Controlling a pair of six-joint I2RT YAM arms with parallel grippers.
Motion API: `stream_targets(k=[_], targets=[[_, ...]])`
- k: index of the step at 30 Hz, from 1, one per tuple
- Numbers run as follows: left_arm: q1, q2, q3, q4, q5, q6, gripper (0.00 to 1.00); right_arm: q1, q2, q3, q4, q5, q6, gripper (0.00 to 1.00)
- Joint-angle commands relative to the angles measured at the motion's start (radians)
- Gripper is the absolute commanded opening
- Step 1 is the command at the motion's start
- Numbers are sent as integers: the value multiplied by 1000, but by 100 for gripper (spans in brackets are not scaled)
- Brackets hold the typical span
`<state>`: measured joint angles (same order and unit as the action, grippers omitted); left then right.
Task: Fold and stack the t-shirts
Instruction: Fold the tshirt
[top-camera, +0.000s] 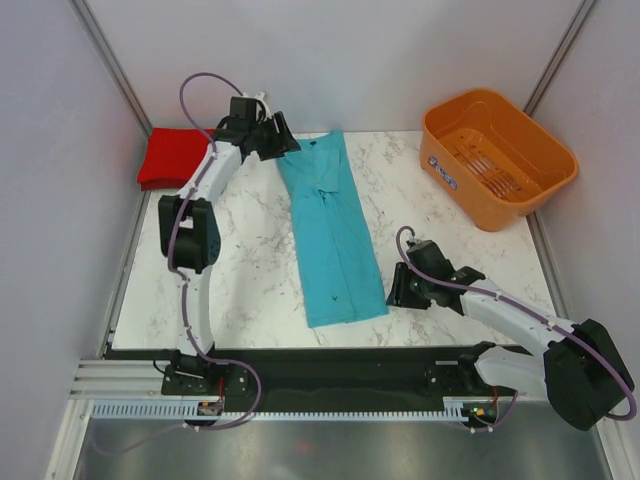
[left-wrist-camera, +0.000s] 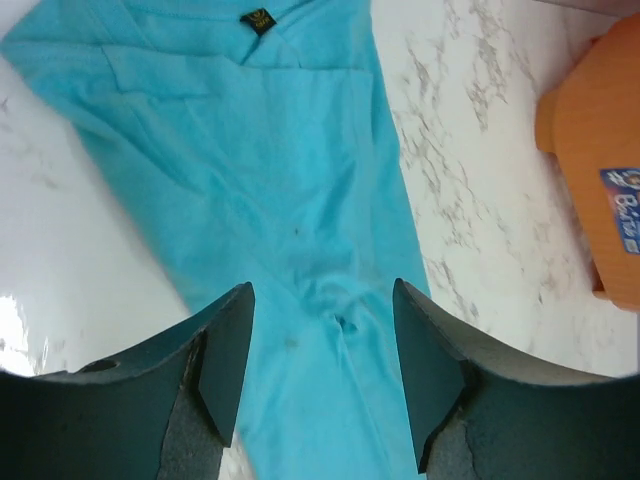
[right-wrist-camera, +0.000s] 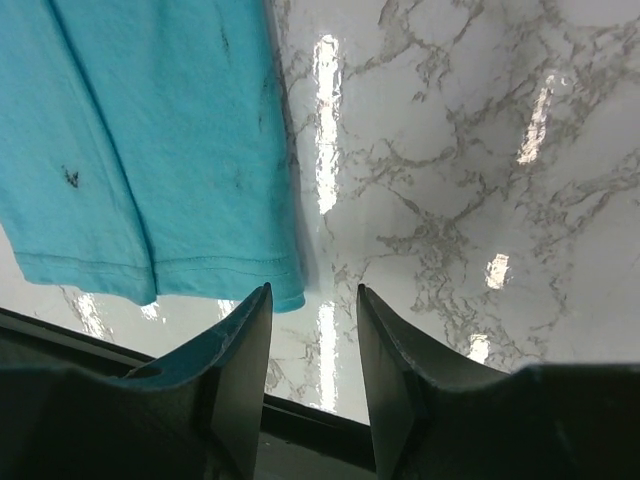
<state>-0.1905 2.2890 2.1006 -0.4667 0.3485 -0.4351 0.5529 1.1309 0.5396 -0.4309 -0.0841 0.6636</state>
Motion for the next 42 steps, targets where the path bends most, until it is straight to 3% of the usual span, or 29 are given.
stream_targets(k=[1, 2, 3, 5, 9, 12, 17, 20, 24, 29, 38, 42], targets=[[5, -225, -248, 7, -22, 7, 65, 4, -22, 19, 4, -3, -33, 47], [5, -262, -249, 8, -11, 7, 65, 4, -23, 16, 15, -17, -38, 47], [-1, -298, -389, 10, 7, -38, 64, 4, -26, 14, 27, -31, -42, 47], [-23, -400, -524, 10, 60, -54, 61, 4, -19, 16, 41, -34, -55, 47], [-140, -581, -935, 10, -11, -116, 61, 4, 21, 26, 67, -74, -71, 47], [-202, -713, -1132, 19, -34, -193, 61, 4, 52, 30, 77, -98, -87, 46], [-299, -917, -1318, 34, -71, -336, 61, 4, 30, 2, 95, -123, -94, 45], [-349, -1014, -1431, 34, -71, -337, 61, 4, 29, -12, 104, -146, -94, 44], [-380, -1047, -1534, 34, -71, -337, 61, 4, 33, -32, 126, -149, -91, 42], [-435, -981, -1553, 34, -71, -337, 61, 4, 55, -56, 153, -149, -85, 40], [-510, -912, -1533, 34, -71, -337, 61, 4, 52, -84, 176, -141, -81, 19], [-515, -886, -1535, 34, -71, -337, 61, 4, 47, -92, 179, -143, -81, 5]])
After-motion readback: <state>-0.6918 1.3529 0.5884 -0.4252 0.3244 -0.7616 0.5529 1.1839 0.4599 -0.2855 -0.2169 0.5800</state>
